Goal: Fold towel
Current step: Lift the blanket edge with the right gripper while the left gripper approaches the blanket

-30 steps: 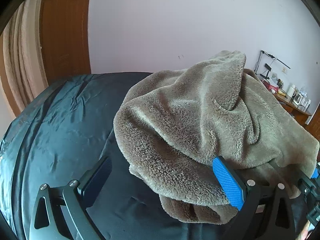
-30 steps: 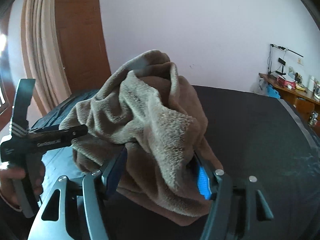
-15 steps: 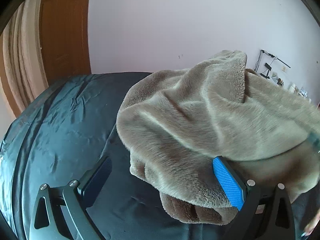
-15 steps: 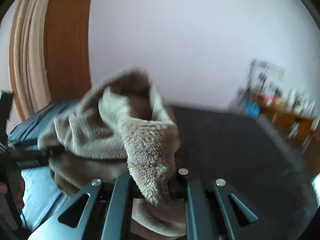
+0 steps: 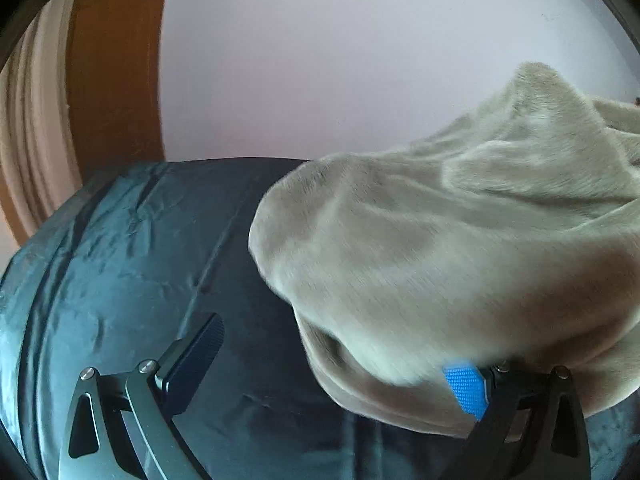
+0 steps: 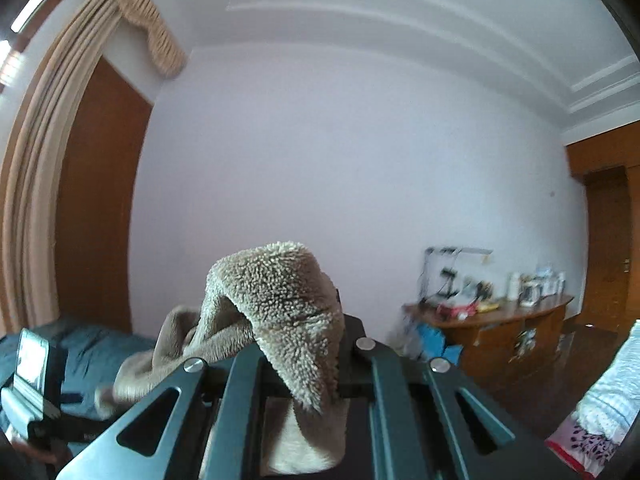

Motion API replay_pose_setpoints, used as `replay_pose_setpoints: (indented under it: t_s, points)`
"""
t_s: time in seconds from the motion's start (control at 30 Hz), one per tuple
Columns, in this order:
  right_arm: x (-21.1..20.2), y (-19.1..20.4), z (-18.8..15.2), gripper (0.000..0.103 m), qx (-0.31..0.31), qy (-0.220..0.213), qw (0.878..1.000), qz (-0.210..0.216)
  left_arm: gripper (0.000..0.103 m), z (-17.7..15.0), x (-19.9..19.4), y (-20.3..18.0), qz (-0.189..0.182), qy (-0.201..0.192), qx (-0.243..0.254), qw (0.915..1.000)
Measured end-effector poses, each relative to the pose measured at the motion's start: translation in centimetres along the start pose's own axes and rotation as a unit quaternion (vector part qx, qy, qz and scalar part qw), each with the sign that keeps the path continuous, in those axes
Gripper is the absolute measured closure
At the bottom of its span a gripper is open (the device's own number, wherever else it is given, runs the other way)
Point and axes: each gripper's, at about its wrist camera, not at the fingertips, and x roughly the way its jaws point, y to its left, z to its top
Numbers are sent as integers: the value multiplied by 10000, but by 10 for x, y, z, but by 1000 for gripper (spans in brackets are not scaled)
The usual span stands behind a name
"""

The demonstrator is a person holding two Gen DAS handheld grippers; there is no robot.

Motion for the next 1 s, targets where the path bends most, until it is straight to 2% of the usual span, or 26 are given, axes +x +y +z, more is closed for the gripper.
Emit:
replay_pose_setpoints:
  t_s: [0.2, 0.3, 0.4, 0.63, 0.8, 1.0]
  points:
    - [-22, -33, 7, 94, 87, -183, 9984, -526, 0, -4, -12, -23, -614, -118, 443, 9971]
    - [-28, -51, -6, 94, 127, 46, 9969, -770, 0, -8, -10, -34, -846, 23, 659, 9942]
    - [-33, -69, -27, 94, 99, 474, 9948, -898, 0, -13, -11, -42, -951, 188, 786, 9922]
    - [-39, -99, -79, 94, 250, 1286, 9872, -910, 0, 9, -29, -68, -1180, 309, 808, 9892]
    - [-51, -117, -105, 94, 610, 1512, 9830, -839, 0, 41, -35, -106, -1251, 389, 862, 9876]
    - [-73, -121, -119, 92, 894, 1696, 9795, -611, 0, 67, -49, -154, -1615, 311, 1005, 9812]
